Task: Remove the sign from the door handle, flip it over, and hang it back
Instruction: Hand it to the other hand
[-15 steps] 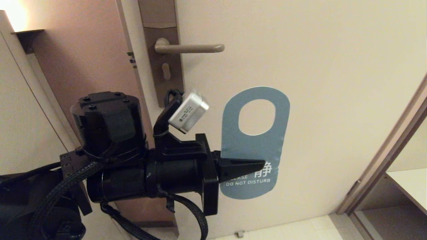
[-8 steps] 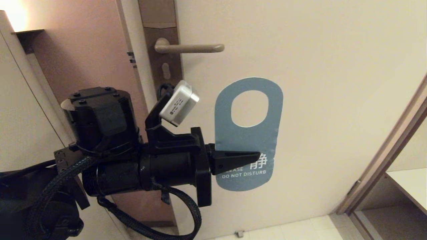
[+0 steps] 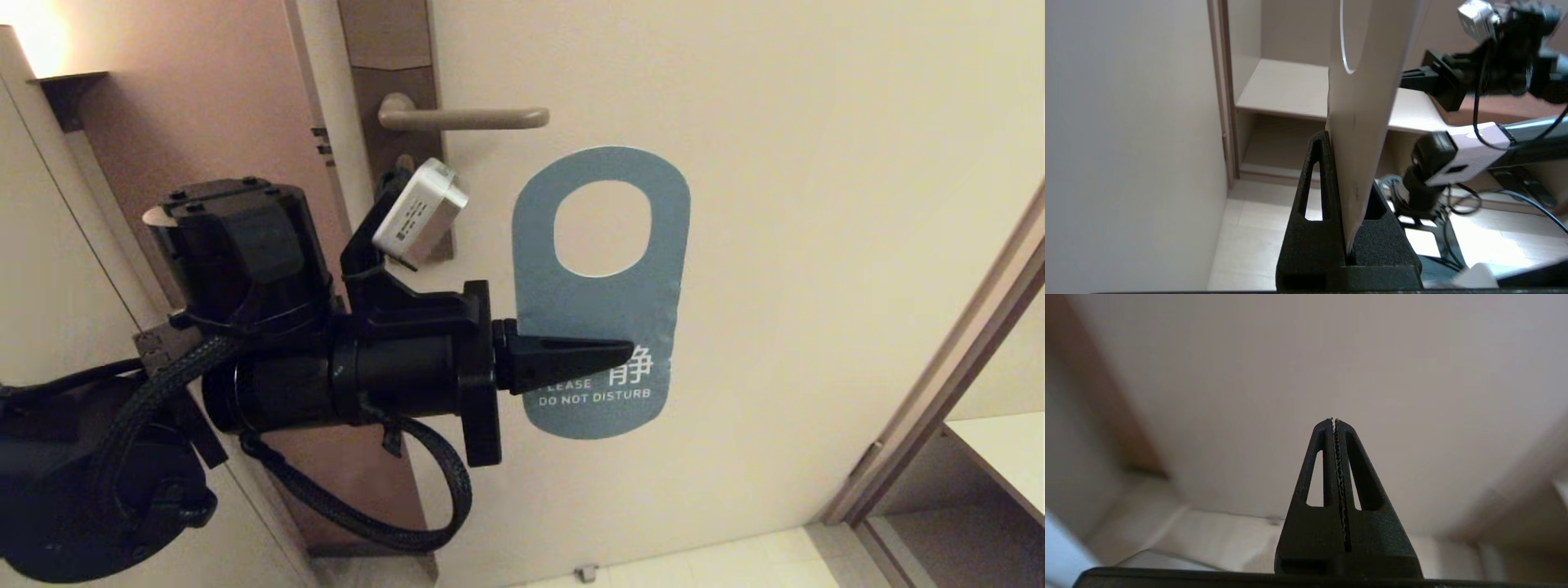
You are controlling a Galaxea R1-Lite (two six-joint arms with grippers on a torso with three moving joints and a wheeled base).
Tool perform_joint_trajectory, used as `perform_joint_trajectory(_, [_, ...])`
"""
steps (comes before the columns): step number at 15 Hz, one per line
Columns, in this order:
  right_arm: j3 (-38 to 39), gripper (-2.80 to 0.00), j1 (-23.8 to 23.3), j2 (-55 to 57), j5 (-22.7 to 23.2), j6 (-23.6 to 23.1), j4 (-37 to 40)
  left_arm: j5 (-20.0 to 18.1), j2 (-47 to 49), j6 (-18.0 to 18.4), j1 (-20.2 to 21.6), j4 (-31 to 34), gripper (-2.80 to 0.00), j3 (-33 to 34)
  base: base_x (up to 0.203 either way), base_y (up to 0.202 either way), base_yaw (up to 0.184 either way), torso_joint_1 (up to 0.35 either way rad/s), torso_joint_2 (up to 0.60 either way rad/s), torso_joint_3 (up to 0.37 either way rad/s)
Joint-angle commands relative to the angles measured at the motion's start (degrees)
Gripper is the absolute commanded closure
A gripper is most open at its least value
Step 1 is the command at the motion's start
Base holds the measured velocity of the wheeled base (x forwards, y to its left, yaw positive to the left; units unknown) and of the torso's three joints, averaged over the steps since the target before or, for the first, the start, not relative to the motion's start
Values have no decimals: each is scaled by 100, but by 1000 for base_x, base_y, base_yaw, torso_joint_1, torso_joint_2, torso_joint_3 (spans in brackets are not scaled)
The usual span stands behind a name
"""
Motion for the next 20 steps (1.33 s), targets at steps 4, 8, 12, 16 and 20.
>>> perform_joint_trajectory(4, [-666, 0, 136, 2580, 3154, -12, -929, -50, 399, -10, -36, -17, 0, -579, 0, 0, 0, 0, 0, 0])
perform_joint_trajectory(8, [-1072, 0, 686, 3274, 4758, -59, -1072, -438, 483, -22, -48, -17, 0, -625, 0, 0, 0, 0, 0, 0])
perform_joint_trajectory(12, [-1240, 0, 1605, 3829, 4805, -47, -1386, -442, 636, -22, -109, -17, 0, -748, 0, 0, 0, 0, 0, 0])
perform_joint_trajectory(16, [-1227, -280, 1774, 4522, 4804, -15, -2272, -434, 796, -121, -223, -26, 0, -1001, 0, 0, 0, 0, 0, 0])
perform_joint_trajectory(20, [-1254, -280, 1830, 4681, 4813, -13, -2308, -432, 818, -172, -250, -26, 0, -1047, 0, 0, 0, 0, 0, 0])
